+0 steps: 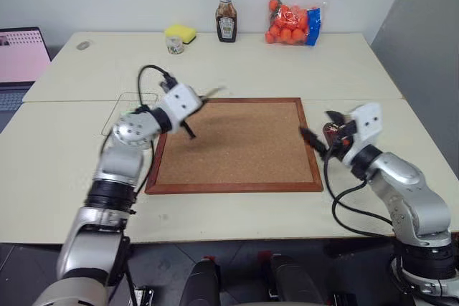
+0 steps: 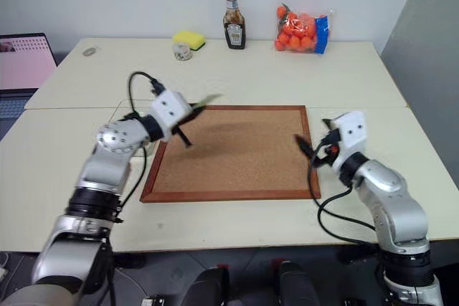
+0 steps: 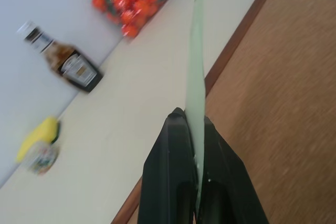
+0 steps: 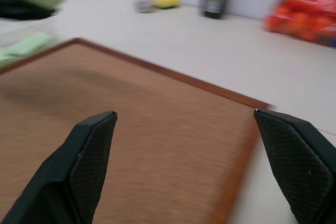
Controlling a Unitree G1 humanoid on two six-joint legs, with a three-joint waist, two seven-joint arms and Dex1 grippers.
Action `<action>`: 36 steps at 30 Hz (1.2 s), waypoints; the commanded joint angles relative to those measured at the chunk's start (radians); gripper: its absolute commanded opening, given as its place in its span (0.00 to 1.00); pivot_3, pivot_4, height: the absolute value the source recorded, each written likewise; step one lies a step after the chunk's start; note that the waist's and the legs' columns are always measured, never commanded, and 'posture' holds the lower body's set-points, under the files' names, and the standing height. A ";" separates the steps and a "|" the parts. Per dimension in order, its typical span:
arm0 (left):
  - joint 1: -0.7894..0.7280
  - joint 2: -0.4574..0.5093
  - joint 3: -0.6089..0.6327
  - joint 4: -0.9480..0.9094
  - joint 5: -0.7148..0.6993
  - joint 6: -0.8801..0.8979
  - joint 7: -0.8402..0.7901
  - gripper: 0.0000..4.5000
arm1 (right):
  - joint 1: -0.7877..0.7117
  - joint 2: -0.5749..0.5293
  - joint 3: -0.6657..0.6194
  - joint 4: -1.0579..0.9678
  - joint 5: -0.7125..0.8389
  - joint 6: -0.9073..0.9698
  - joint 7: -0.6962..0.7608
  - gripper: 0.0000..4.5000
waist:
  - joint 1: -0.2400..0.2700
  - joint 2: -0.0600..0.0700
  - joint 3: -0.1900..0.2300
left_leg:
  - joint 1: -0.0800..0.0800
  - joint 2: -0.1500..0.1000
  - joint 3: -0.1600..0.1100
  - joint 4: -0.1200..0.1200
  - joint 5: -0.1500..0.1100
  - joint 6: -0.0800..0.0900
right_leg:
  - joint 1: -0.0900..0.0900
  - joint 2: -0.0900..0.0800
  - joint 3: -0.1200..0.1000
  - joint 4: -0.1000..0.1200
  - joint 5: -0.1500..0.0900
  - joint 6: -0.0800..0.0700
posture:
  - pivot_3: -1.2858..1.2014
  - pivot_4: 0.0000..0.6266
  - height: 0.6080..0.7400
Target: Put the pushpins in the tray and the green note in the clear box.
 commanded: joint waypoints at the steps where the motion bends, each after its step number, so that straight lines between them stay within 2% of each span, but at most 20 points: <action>1: 0.009 0.076 0.078 -0.047 -0.007 0.101 0.031 0.00 | -0.158 0.020 0.108 -0.010 0.042 0.016 0.102 0.98 | 0.001 0.000 0.000 | 0.000 0.000 0.000 0.000 0.000 0.000 | 0.000 0.000 0.000 0.000 0.000 0.000 | 0.52 0.24 1.00; 4: 0.018 0.107 0.115 -0.036 -0.010 0.191 0.062 0.00 | -0.276 0.060 0.183 0.070 0.044 0.051 0.142 0.98 | 0.002 -0.001 0.001 | 0.000 0.000 0.000 0.000 0.000 0.000 | -0.001 0.000 -0.001 0.000 0.000 0.000 | 0.52 0.24 1.00; 8: 0.035 0.115 0.154 -0.031 -0.031 0.353 0.090 0.00 | -0.407 0.146 0.195 0.199 0.078 0.094 0.162 0.98 | 0.007 -0.001 0.001 | -0.002 0.001 -0.001 0.000 0.000 0.000 | -0.002 0.000 -0.001 0.000 0.000 0.000 | 0.52 0.24 1.00; 12: 0.059 0.116 0.182 -0.061 -0.052 0.476 0.111 0.00 | -0.459 0.154 0.235 0.270 0.048 0.080 0.205 0.98 | 0.012 -0.001 0.001 | -0.003 0.000 -0.001 0.000 0.000 0.000 | -0.003 -0.002 -0.001 0.000 0.000 -0.001 | 0.52 0.24 1.00; 18: 0.078 0.105 0.214 -0.096 -0.078 0.562 0.166 0.00 | -0.460 0.160 0.286 0.292 0.007 0.052 0.235 0.98 | 0.009 -0.002 0.001 | -0.004 0.000 -0.001 0.000 0.000 0.000 | -0.005 -0.002 0.000 0.001 0.001 -0.002 | 0.52 0.24 1.00; 24: 0.056 0.086 0.244 -0.121 -0.113 0.615 0.228 0.21 | -0.446 0.178 0.272 0.282 0.003 0.053 0.215 1.00 | 0.008 -0.002 0.001 | -0.004 0.000 -0.002 0.000 0.000 0.000 | -0.005 -0.002 0.000 0.001 0.001 -0.002 | 0.52 0.24 1.00; 26: 0.048 0.070 0.258 -0.134 -0.135 0.649 0.249 0.32 | -0.441 0.180 0.268 0.279 0.001 0.053 0.208 1.00 | 0.009 -0.002 0.001 | -0.004 0.000 -0.001 0.000 0.000 0.000 | -0.005 -0.002 0.000 0.001 0.001 -0.002 | 0.52 0.24 1.00; 36: 0.002 0.014 0.289 -0.209 -0.200 0.753 0.327 0.74 | -0.418 0.182 0.240 0.258 -0.003 0.063 0.185 1.00 | 0.009 -0.002 0.001 | -0.004 0.000 -0.002 0.000 0.000 0.000 | -0.005 -0.002 0.000 0.001 0.002 -0.003 | 0.52 0.24 1.00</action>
